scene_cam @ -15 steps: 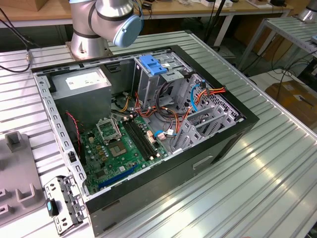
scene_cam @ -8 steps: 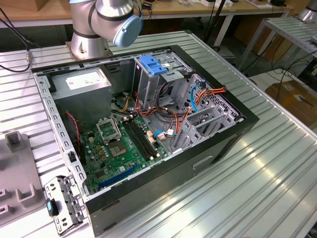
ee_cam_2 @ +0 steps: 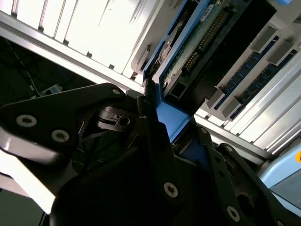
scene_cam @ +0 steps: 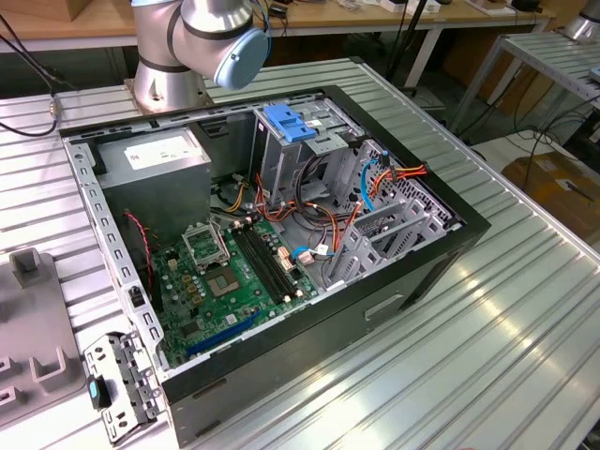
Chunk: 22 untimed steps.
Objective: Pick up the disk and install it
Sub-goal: 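Pick up the disk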
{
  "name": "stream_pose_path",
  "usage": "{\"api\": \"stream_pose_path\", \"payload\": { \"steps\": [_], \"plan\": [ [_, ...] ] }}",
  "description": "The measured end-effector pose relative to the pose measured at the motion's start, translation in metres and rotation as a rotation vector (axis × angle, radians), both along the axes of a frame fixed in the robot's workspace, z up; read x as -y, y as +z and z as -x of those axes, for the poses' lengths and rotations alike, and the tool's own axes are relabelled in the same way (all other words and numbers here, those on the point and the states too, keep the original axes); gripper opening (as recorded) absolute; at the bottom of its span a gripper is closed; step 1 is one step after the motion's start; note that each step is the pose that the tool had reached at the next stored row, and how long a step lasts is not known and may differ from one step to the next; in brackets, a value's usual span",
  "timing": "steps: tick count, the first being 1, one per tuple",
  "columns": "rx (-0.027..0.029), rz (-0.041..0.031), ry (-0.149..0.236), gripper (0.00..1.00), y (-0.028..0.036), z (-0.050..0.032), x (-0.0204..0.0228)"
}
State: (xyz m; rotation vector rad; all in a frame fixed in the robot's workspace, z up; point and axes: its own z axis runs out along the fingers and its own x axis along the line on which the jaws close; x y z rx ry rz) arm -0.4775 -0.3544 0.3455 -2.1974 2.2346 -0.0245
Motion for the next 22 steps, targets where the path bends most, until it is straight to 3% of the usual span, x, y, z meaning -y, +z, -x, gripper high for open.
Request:
{"api": "stream_pose_path", "payload": {
  "steps": [22],
  "plan": [
    [0.0000,0.0000,0.000,0.37,0.0093,0.0000,0.0000]
  ]
}}
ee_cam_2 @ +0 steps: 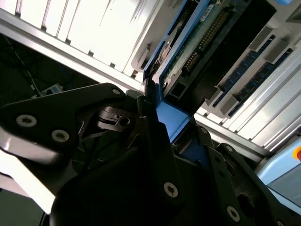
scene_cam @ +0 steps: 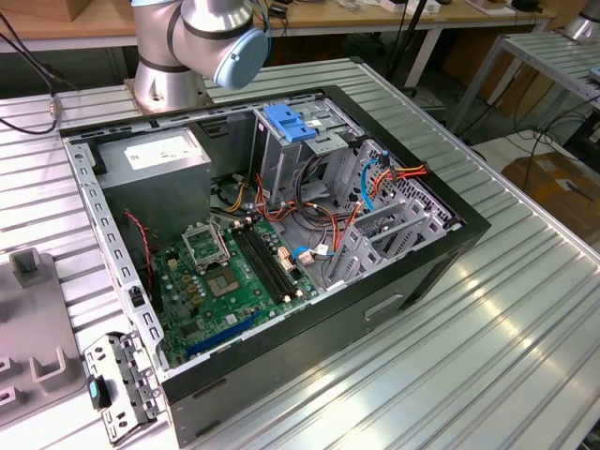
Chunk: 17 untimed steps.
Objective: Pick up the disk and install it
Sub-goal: 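Pick up the disk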
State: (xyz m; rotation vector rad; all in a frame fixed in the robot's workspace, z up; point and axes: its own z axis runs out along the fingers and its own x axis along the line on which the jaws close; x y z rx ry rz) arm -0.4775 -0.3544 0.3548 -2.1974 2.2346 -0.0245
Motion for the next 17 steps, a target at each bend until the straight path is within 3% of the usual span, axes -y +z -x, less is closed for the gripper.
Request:
{"api": "stream_pose_path", "payload": {
  "steps": [17],
  "plan": [
    [0.0000,0.0000,0.000,0.37,0.0067,0.0000,0.0000]
  ]
}}
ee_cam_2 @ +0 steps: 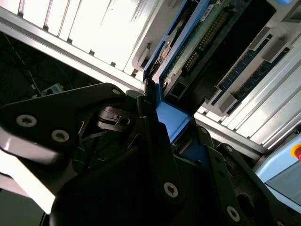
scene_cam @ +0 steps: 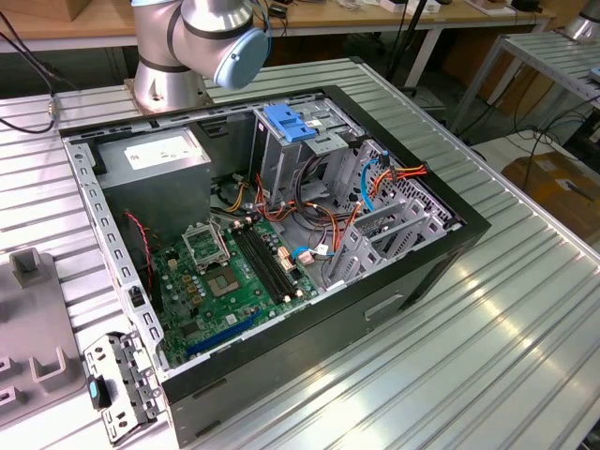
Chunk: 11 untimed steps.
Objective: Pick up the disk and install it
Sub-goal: 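Pick up the disk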
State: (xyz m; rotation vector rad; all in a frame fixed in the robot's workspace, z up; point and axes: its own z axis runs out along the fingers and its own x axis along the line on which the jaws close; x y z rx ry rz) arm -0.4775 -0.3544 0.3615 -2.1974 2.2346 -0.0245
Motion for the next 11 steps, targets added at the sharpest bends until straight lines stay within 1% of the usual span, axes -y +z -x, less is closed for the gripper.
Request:
{"api": "stream_pose_path", "payload": {
  "steps": [11],
  "plan": [
    [0.0001,0.0000,0.000,0.37,0.0027,0.0000,0.0000]
  ]
}}
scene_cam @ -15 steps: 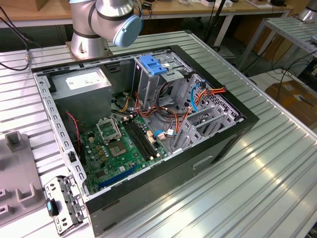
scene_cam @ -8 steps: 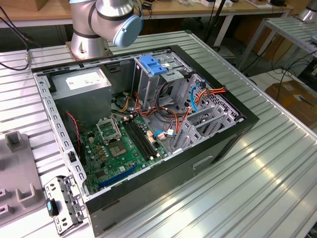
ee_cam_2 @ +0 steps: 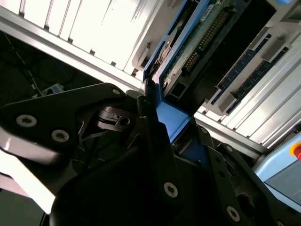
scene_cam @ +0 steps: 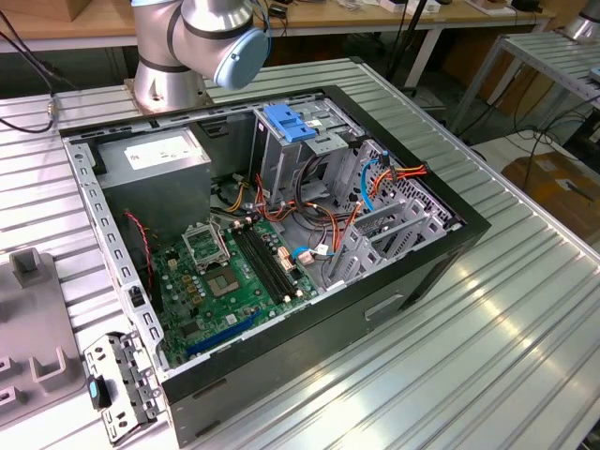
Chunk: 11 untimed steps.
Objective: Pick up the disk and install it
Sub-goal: 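Pick up the disk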
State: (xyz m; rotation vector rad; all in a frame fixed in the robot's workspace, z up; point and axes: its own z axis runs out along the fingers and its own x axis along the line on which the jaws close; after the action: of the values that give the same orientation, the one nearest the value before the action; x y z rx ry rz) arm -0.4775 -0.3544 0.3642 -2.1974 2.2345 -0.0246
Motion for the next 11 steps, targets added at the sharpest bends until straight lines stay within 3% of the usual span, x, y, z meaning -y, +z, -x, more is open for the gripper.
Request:
{"api": "stream_pose_path", "payload": {
  "steps": [11],
  "plan": [
    [-0.0001,0.0000,0.000,0.37,0.0032,0.0000,0.0000]
  ]
}}
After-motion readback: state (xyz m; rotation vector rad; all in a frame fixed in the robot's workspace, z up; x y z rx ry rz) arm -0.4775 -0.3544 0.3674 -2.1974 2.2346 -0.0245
